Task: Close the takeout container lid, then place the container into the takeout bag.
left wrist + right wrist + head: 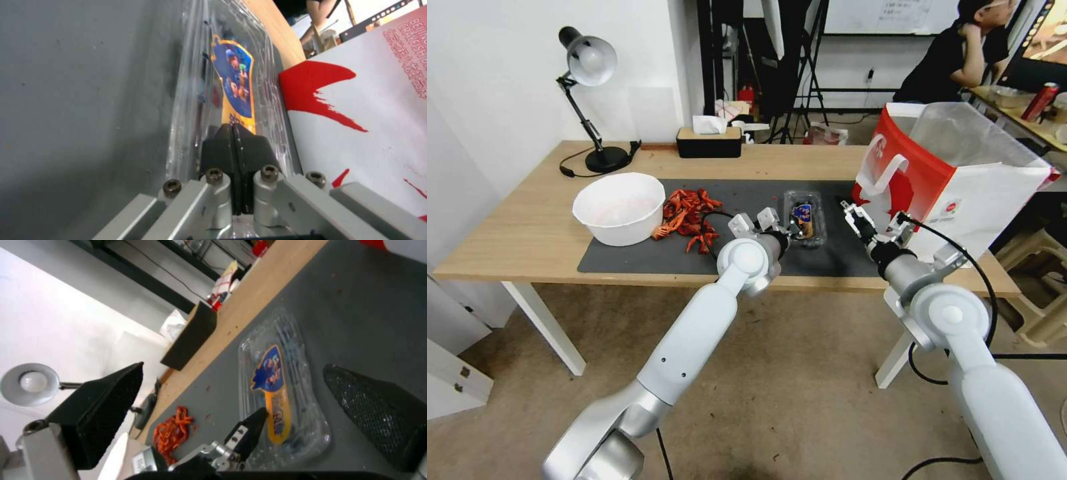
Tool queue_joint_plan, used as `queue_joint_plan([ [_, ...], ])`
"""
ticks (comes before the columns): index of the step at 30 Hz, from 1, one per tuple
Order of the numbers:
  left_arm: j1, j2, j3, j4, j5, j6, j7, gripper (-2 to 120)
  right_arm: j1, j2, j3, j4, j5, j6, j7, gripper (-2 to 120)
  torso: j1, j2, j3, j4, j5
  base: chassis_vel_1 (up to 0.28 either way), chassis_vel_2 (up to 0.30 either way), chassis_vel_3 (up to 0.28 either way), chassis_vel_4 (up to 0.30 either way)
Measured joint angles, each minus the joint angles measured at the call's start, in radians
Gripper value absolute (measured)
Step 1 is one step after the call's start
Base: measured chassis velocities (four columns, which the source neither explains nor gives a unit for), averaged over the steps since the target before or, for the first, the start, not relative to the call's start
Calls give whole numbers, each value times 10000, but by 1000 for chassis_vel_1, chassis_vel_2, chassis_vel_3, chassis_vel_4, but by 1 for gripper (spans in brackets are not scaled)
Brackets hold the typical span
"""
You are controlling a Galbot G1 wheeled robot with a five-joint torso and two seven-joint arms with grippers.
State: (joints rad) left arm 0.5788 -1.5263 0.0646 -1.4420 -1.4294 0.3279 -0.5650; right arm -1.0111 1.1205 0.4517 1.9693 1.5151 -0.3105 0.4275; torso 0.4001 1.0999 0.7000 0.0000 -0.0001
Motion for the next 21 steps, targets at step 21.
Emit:
queue_joint_plan([
  [21,-29,-73,43,35,3,-46,-10,0,1959,-117,-1183,-1952,-1014,-1365,-114,100,1,0,1,0,0,0,0,0,0],
])
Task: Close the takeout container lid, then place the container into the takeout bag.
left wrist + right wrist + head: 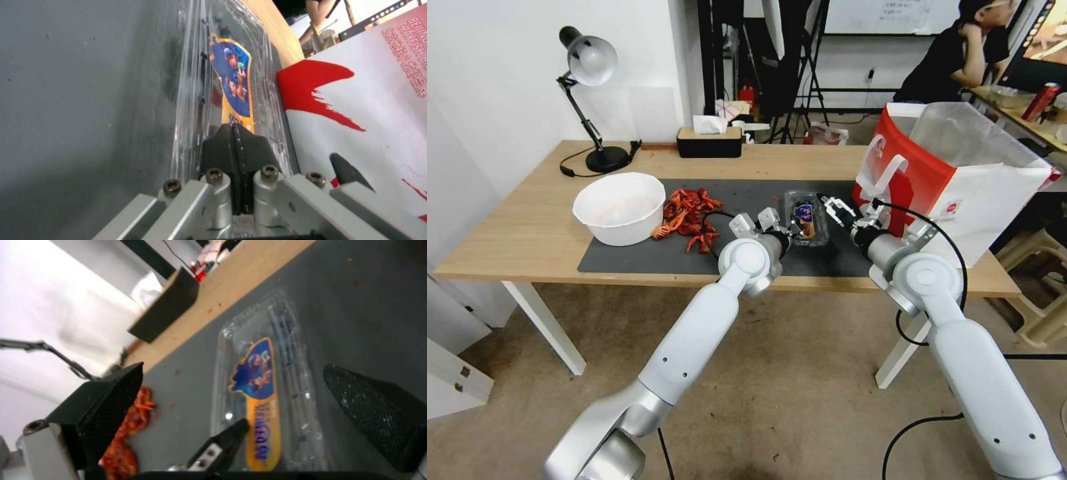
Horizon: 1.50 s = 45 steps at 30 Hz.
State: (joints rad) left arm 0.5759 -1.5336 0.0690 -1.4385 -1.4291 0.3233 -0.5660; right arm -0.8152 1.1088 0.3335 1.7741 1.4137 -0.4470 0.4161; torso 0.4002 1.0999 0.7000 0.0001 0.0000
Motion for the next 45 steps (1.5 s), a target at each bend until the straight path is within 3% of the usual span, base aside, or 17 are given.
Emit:
queue_joint_plan([
  [14,23,-30,-3,-40,1,-48,-80,0,674,-384,-410,-606,-1247,-1320,241,100,-2,0,0,-1,1,0,0,0,0],
  [24,12,-16,-9,-61,8,-69,-154,0,1056,-370,-479,-1005,-761,-2403,492,100,-3,2,0,0,0,0,0,0,0],
  [45,17,-29,-32,-92,6,-148,-144,0,1616,-252,-747,-1706,-256,-2870,340,100,-2,1,0,-1,0,0,0,0,0],
])
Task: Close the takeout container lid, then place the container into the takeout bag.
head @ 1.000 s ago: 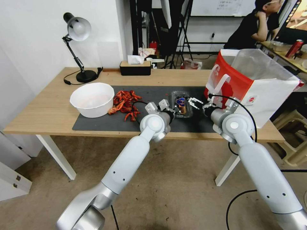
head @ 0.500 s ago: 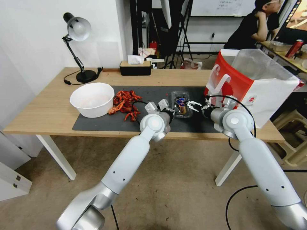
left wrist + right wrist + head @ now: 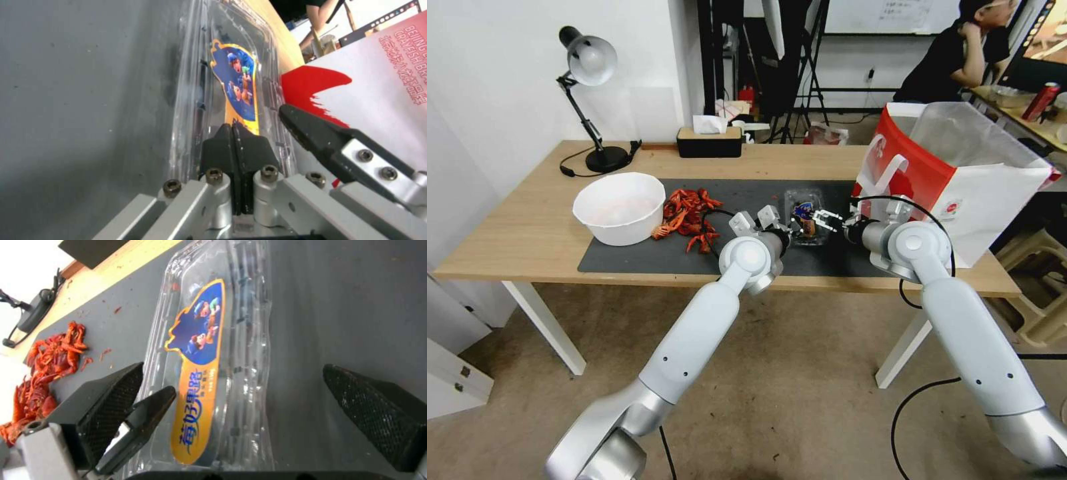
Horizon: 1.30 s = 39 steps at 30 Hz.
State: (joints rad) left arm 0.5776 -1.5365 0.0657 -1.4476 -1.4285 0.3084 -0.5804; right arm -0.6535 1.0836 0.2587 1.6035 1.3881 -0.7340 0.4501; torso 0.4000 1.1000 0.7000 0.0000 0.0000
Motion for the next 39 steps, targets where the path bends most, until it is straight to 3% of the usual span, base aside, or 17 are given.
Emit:
queue_joint_plan([
  [39,11,69,40,-179,-13,-50,-49,0,738,280,-500,-941,819,26,243,100,-1,1,-1,0,-1,0,0,0,0],
])
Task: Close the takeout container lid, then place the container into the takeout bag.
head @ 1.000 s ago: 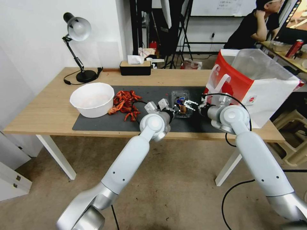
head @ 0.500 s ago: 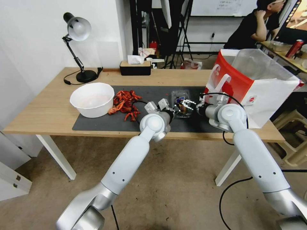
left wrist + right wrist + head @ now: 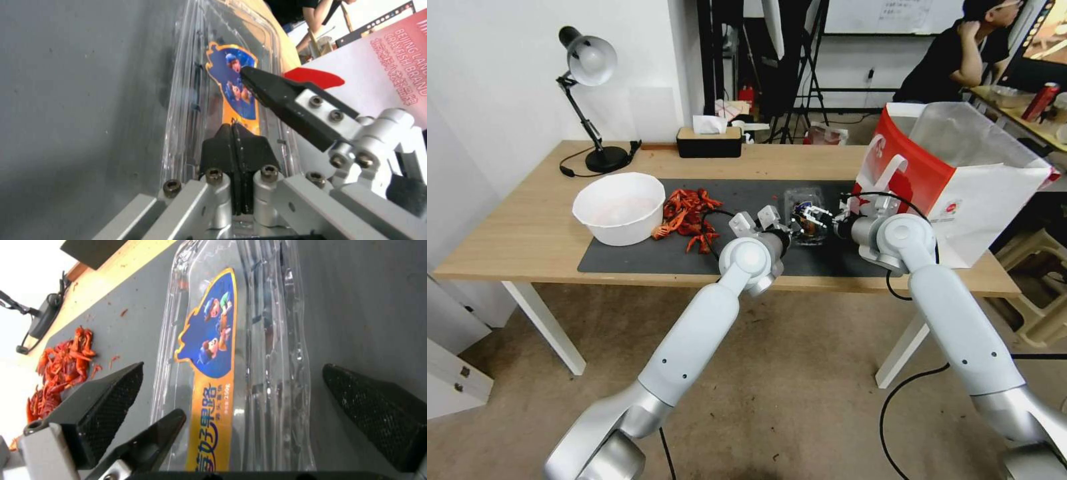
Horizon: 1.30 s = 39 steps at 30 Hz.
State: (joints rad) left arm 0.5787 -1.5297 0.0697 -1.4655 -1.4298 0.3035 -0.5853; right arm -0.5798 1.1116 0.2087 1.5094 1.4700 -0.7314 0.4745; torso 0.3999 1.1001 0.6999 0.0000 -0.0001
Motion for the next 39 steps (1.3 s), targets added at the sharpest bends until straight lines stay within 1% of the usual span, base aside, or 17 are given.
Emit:
queue_joint_plan([
  [9,-28,31,-3,-8,-15,-12,-33,0,49,123,-33,-148,36,9,12,99,-2,1,-2,-4,-3,0,0,0,0],
  [13,-37,15,0,-8,-20,-19,-34,0,73,153,-51,-240,58,10,20,89,-3,2,-3,-6,-2,0,0,0,0],
  [16,-37,26,7,-8,-23,-27,-34,0,55,175,-51,-286,57,10,21,77,-3,3,-2,-6,-2,0,0,0,0],
  [17,-37,26,7,-8,-23,-27,-34,0,55,175,-51,-286,57,10,21,77,-3,3,-2,-6,-2,0,0,0,0],
  [20,-42,55,13,-14,-24,-32,-36,0,30,175,-50,-289,52,11,25,64,-1,-1,0,-5,3,0,0,0,0],
  [21,-42,55,13,-14,-24,-32,-36,0,30,175,-50,-289,52,11,25,64,-1,-1,0,-5,3,0,0,0,0],
  [24,-45,62,13,-52,-31,-37,-50,0,10,167,-54,-267,53,3,44,48,1,-3,3,2,6,0,0,0,0],
  [25,-45,62,13,-52,-31,-37,-50,0,10,167,-54,-267,53,3,44,48,1,-3,3,2,6,0,0,0,0],
  [26,-45,62,12,-69,-32,-39,-56,0,6,167,-56,-263,54,-2,57,41,1,-3,3,4,7,0,0,0,0],
  [28,-45,62,13,-83,-33,-40,-58,0,4,168,-57,-261,56,-7,67,39,2,-4,3,4,6,0,0,0,0],
  [29,-44,62,13,-96,-33,-43,-65,0,-5,167,-61,-247,69,-17,77,32,1,-4,4,5,7,0,0,0,0],
  [31,-41,58,14,-117,-34,-48,-75,0,-18,162,-64,-229,88,-23,91,25,2,-4,3,6,6,0,0,0,0],
  [32,-41,58,14,-117,-34,-48,-75,0,-18,162,-64,-229,88,-23,91,25,2,-4,3,6,6,0,0,0,0],
  [34,-36,58,14,-126,-34,-52,-87,0,-35,157,-49,-207,101,-24,111,12,1,-4,3,4,3,0,0,0,0],
  [35,-36,58,14,-126,-34,-52,-87,0,-35,157,-49,-207,101,-24,111,12,1,-4,3,4,3,0,0,0,0],
  [37,-35,57,16,-128,-34,-55,-92,0,-41,157,-28,-189,105,-24,115,3,1,-3,3,4,3,0,0,0,0],
  [39,-35,60,16,-129,-34,-57,-93,0,-41,157,-20,-185,105,-24,114,0,1,-3,2,4,2,0,0,0,0],
])
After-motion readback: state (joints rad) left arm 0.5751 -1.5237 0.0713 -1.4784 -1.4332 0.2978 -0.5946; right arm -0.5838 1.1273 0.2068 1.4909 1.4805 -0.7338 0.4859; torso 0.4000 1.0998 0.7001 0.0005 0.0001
